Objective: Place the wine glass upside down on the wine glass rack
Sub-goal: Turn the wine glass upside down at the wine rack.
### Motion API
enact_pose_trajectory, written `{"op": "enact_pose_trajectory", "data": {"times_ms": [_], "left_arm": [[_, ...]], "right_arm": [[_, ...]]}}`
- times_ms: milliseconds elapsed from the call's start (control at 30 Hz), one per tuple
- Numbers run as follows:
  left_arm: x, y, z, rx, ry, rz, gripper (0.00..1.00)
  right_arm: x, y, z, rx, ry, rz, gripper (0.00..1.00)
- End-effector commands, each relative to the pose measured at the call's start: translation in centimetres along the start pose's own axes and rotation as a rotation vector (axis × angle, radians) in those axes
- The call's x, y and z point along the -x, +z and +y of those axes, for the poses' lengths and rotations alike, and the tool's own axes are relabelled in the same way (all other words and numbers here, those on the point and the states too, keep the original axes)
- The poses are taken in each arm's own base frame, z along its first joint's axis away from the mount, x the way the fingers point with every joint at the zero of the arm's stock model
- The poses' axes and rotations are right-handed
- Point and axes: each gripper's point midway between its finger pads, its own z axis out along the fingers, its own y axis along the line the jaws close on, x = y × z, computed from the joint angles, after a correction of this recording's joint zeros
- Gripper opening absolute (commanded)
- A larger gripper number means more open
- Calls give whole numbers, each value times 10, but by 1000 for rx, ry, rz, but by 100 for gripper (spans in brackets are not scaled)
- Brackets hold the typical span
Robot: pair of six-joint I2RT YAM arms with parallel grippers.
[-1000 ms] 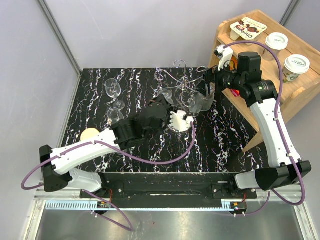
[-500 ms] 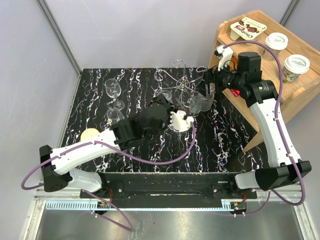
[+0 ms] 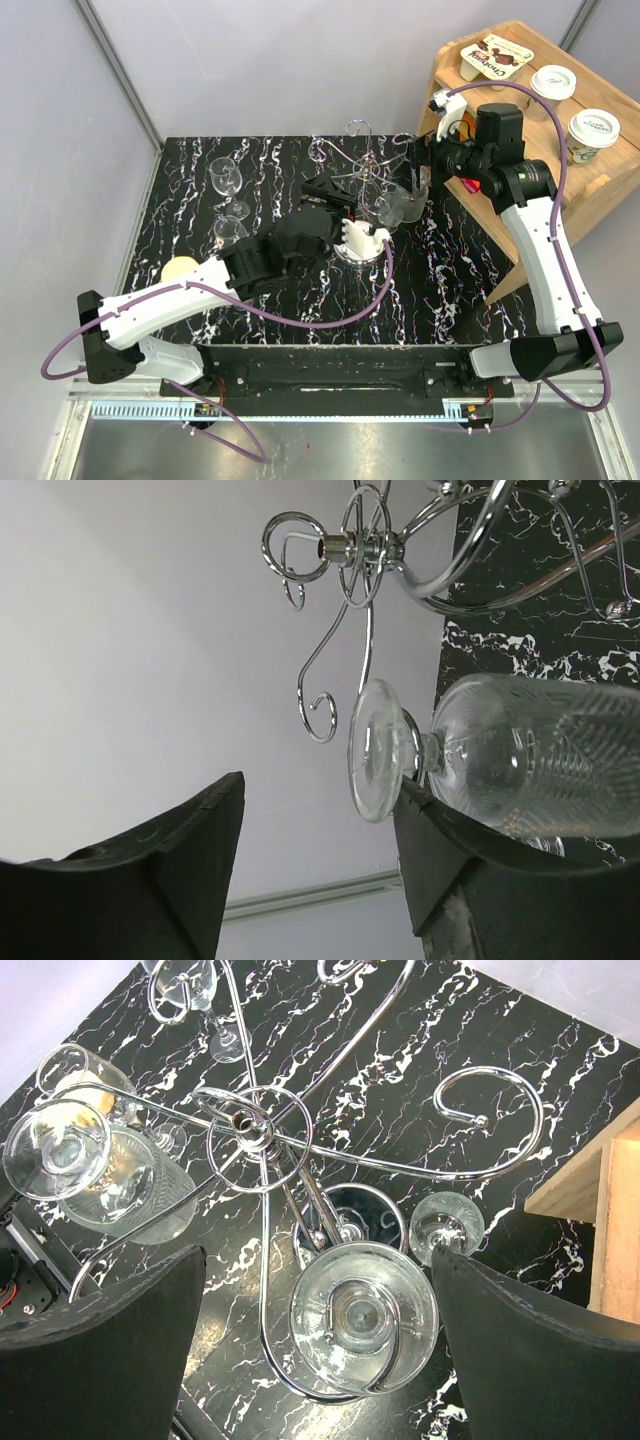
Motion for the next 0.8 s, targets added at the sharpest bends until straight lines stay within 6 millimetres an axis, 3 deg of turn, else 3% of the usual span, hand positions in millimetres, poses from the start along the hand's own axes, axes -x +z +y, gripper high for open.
{"op": "enact_pose_trajectory", "data": {"times_ms": [0,67,233,533,767], "left_arm": [[-1,-14,35,81,-52,6,68],[-1,-17,42,94,-62,2,81],[1,-31,58,97,-107,-24,99],[2,-63,95,90,-176,-94,99],[-34,-77,94,-18,-267,-64,99]], "right_arm": [[23,-15,6,-4,-44,-63,99],[27,-19,7,-10,-54,-75,99],[36,-28,8,-34,-79,-100,99],[42,-40,10,-58,-110,-126,100],[43,-44,21,-8,-147,-139,99]]}}
